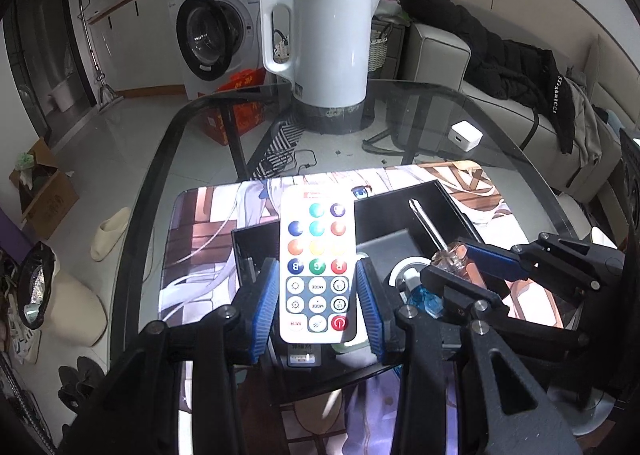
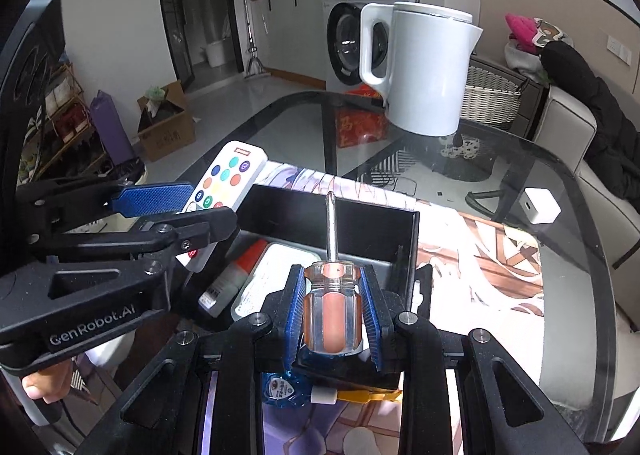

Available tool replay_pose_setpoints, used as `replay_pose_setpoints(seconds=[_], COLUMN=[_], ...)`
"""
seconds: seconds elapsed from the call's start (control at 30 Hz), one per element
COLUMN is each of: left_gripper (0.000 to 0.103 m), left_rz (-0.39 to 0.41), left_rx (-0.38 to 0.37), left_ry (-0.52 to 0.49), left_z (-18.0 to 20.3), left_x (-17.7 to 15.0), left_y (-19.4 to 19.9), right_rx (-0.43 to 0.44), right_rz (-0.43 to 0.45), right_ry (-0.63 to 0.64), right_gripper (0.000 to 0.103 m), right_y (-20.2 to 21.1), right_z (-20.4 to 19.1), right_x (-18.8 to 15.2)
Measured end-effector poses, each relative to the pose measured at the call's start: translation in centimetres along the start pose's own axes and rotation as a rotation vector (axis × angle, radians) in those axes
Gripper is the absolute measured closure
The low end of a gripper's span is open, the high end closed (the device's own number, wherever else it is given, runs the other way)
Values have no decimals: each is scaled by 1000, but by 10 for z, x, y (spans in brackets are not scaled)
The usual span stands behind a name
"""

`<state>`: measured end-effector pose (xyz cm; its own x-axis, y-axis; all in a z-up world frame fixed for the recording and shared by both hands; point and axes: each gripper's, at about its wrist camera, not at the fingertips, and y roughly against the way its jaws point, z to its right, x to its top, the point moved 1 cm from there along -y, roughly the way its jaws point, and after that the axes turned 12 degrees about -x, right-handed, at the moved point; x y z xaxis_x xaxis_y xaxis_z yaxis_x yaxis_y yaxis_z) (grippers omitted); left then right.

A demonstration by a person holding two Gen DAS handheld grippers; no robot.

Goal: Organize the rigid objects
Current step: 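Carry the remote over the black box with the left tool while the right tool lowers the screwdriver in, then open both tools inside the black box, releasing remote and screwdriver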

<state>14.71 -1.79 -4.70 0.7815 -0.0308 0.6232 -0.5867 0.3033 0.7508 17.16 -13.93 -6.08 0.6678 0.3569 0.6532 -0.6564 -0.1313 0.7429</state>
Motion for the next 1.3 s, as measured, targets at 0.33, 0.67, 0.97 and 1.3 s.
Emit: replay_pose_setpoints(seconds=[0.33,0.67,0.97,1.3], left_gripper=[65,65,63,55], left_rz=[-88,-148,-117,-62], left_rx=[-8,13,6,-15], left_ry=[-8,10,-9,-31], left_z=[1,-4,1,8], left_x=[-5,-11,-9,-8], left_y=[-14,-25,-16,5], right_rx=[-4,7,20,11], right_rz=[-41,-60,-35,-9], right_ry=[46,46,37,1], right_gripper=[76,76,76,76], right_y=[-6,-8,4,20], right_z=[-9,-10,-6,18], right_x=[-6,-9,-8,-12])
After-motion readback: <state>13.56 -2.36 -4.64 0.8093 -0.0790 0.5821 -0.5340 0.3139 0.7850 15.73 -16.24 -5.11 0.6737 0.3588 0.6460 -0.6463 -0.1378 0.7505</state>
